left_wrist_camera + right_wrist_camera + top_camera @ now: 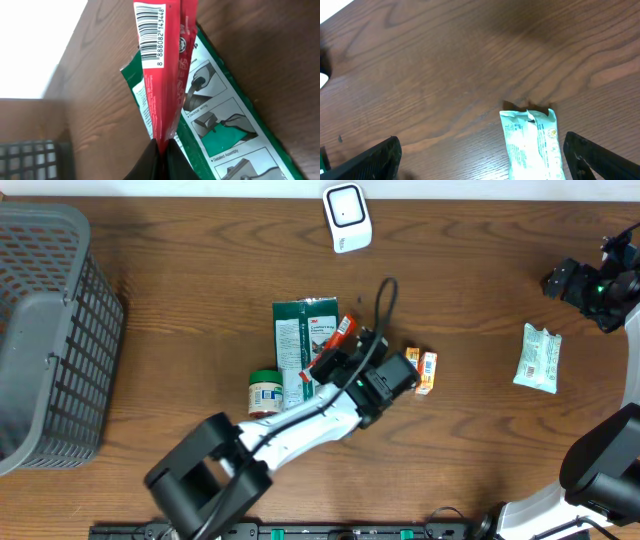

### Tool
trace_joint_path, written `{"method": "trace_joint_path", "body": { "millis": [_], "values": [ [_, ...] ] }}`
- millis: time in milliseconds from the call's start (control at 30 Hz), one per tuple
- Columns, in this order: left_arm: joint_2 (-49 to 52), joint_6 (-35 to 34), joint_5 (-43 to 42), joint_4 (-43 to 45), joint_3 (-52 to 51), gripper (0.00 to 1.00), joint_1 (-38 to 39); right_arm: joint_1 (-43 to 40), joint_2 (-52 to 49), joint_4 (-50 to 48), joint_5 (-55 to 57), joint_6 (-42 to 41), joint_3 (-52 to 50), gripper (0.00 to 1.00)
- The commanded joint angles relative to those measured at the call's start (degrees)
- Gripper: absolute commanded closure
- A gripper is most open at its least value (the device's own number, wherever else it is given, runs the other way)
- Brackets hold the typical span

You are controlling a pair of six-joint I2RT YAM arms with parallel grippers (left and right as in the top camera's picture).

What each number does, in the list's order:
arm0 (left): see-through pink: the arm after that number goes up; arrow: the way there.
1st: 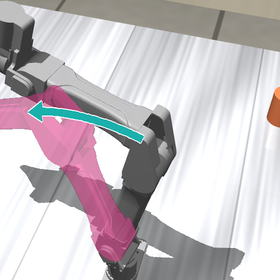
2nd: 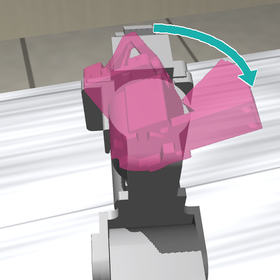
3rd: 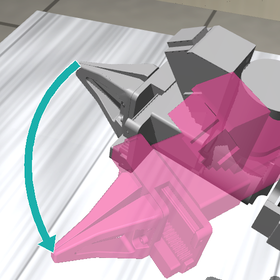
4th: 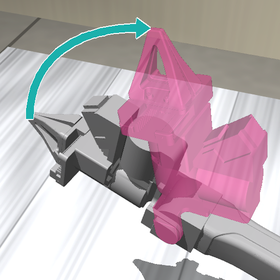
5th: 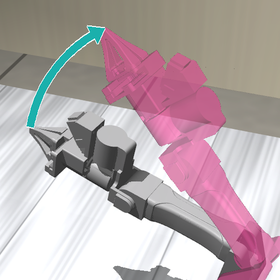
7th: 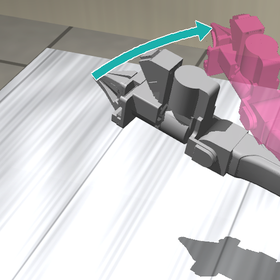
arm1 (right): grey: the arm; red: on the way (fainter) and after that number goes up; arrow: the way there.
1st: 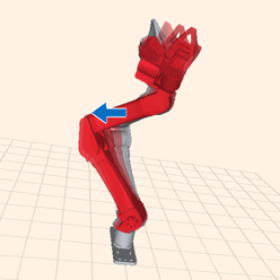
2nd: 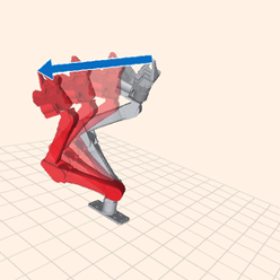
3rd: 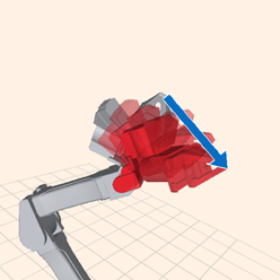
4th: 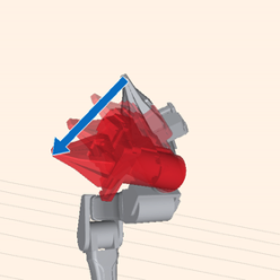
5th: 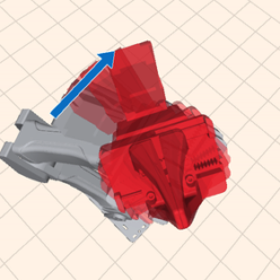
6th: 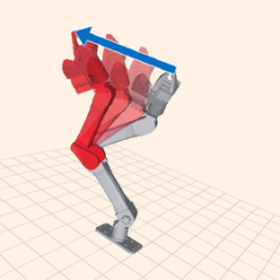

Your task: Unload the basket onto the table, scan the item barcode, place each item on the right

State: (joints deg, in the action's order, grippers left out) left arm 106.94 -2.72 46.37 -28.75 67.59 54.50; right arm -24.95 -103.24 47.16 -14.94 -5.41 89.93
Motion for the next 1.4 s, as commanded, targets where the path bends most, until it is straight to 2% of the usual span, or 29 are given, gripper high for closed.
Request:
{"method": "trace_joint_path", "body": {
  "millis": [0,133,200,267,300,400,567,767,900,1033,1200,1233,1367],
  "values": [
    [5.55,1.07,7.50,0.79,0.87,0.93,0.17,-0.13,-0.15,0.13,0.11,0.57,-0.07,0.01],
    [12.48,8.07,15.96,6.27,0.87,0.93,-0.79,-0.13,-0.15,0.11,0.11,0.57,-0.07,0.01],
    [14.97,11.02,16.31,8.66,0.87,0.92,-1.09,-0.13,-0.15,0.11,0.11,0.57,-0.07,0.01],
    [16.41,11.04,13.42,8.87,0.87,0.92,-1.05,-0.13,-0.15,0.11,0.11,0.57,-0.07,0.01],
    [16.41,11.02,11.54,8.70,0.87,0.88,-1.05,-0.13,-0.15,0.11,0.11,0.57,-0.07,0.01],
    [15.21,10.99,6.84,8.68,0.90,0.68,-1.01,-0.13,-0.15,0.13,0.11,0.57,-0.07,0.01],
    [10.08,10.56,2.82,8.28,0.90,0.49,-0.96,-0.13,-0.15,0.11,0.11,0.57,-0.07,0.01],
    [1.31,10.54,-7.82,8.11,0.90,0.42,-0.96,-0.13,-0.15,0.13,0.11,0.57,-0.07,0.01],
    [-4.92,7.10,-15.80,7.08,0.94,0.40,-2.32,-0.13,-0.15,0.13,0.11,0.57,-0.07,0.01],
    [-10.73,2.62,-27.28,3.39,1.01,0.37,-7.76,-0.13,-0.15,0.20,0.11,0.57,-0.07,0.01],
    [-13.40,1.20,-53.72,-3.93,1.01,0.36,-24.72,-0.13,-0.15,0.20,0.11,0.57,-0.07,0.01],
    [-12.37,3.23,-64.41,-6.54,1.01,0.36,-31.58,-0.13,-0.15,0.22,0.11,0.57,-0.07,0.01],
    [-8.44,11.47,-83.49,-11.04,1.01,0.36,-42.88,-0.13,-0.15,0.24,0.11,0.57,-0.07,0.01]
  ]
}}
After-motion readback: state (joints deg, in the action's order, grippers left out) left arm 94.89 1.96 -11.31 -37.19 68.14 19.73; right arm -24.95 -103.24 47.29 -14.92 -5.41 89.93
